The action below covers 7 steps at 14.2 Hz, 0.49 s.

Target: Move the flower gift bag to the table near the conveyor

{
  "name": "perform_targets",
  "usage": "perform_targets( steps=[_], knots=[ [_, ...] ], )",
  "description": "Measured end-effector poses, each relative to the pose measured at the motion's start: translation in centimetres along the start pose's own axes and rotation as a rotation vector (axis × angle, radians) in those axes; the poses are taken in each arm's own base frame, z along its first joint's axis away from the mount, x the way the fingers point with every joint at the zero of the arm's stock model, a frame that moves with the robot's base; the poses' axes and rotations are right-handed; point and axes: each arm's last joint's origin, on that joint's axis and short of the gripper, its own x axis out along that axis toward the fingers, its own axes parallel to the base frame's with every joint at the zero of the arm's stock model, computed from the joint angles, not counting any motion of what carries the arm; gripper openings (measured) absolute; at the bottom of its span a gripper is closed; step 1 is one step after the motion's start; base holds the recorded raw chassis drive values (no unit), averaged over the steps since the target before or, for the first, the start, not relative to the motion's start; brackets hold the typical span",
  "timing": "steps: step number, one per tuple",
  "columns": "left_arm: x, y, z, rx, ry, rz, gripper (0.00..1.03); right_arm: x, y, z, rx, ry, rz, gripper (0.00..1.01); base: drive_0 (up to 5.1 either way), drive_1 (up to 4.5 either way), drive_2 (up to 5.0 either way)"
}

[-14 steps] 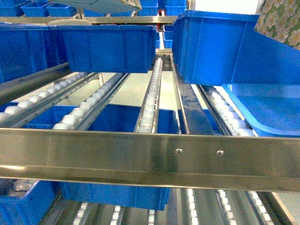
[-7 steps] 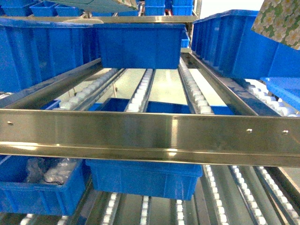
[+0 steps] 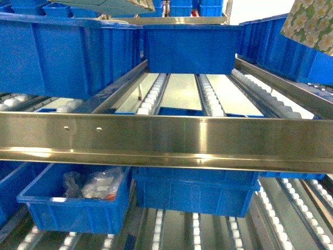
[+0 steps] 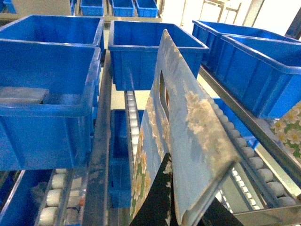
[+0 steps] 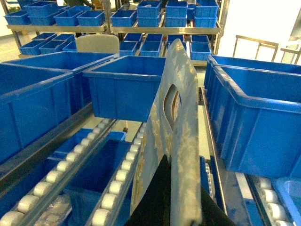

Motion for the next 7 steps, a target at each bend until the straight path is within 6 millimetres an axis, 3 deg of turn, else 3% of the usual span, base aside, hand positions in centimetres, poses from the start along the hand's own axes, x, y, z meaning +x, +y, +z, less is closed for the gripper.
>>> perform_targets(
  steps=[7],
  knots=[
    [0.0,0.0,0.01,-0.001,-0.002,0.0,0.02,0.01,0.0,0.0,0.0,-0.003,0.0,0.02,-4.9,2.27,2.5]
  ],
)
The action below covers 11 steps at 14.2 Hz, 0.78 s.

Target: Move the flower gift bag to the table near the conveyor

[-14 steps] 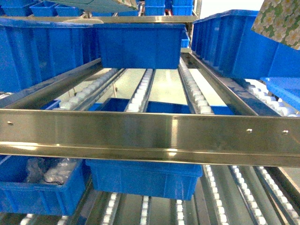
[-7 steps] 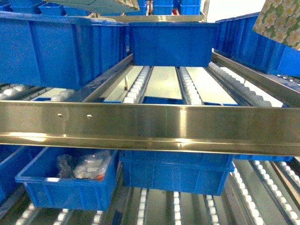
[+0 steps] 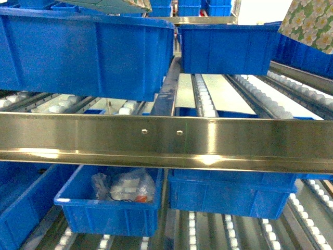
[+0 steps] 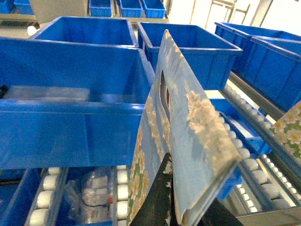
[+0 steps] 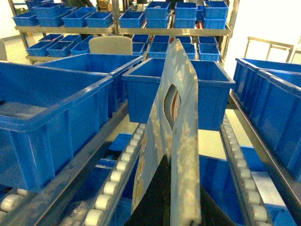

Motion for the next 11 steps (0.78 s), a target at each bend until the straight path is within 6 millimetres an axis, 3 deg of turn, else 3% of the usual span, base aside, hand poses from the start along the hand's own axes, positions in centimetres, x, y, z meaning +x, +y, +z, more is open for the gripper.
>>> perform_targets(
  steps=[11],
  knots=[
    [-0.02,0.04,0.0,0.0,0.001,0.002,0.02,-0.02,0.0,0.01,0.0,0.001,0.0,0.02,-4.8,1.39,3.5]
  ],
)
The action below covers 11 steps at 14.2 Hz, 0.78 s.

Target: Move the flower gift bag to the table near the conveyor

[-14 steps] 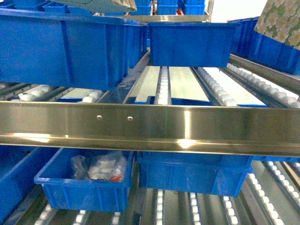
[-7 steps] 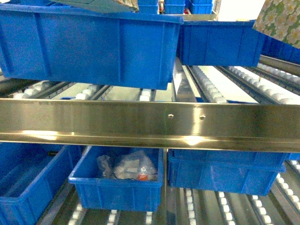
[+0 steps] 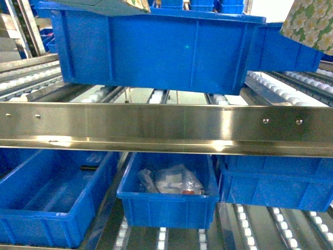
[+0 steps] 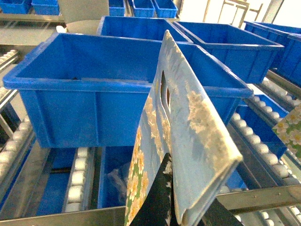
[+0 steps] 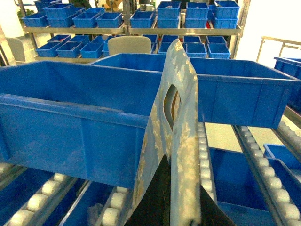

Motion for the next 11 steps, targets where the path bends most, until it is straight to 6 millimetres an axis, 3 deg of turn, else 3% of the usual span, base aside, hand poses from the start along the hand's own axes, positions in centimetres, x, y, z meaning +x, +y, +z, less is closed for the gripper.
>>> perform_targets(
  steps=[11],
  knots=[
    [0.0,-0.05,-0.02,0.001,0.001,-0.003,0.02,0.01,-0.03,-0.03,0.0,0.001,-0.001,0.02,-4.8,1.33,3.5]
  ],
)
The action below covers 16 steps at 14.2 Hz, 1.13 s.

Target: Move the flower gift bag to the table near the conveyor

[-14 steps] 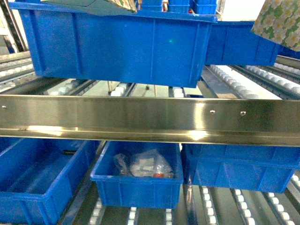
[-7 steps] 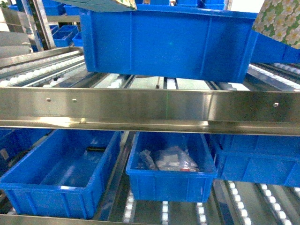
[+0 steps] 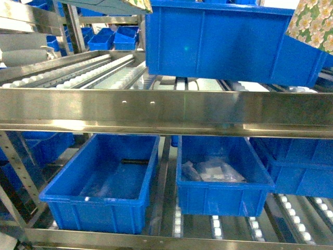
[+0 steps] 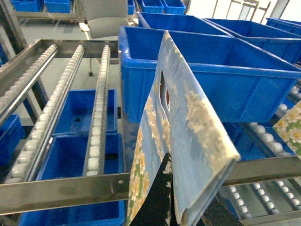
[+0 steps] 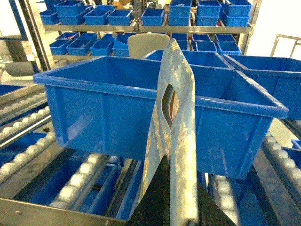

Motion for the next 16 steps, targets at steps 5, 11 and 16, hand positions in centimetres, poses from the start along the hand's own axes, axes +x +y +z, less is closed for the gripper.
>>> perform_targets(
  steps=[5,11,16],
  knots=[
    [0.01,0.11,0.04,-0.001,-0.003,0.006,0.02,-0.04,0.03,0.05,0.0,-0.001,0.002,0.02,-4.7,0.99,3.7],
    [0.0,0.05,0.02,0.002,-0.001,0.002,0.02,-0.04,0.03,0.06,0.0,-0.003,0.002,0.02,-4.7,0.99,3.8],
    [0.0,0.03,0.02,0.002,-0.001,0.001,0.02,-0.04,0.03,0.05,0.0,-0.001,0.001,0.02,-4.8,1.17,3.6]
  ],
)
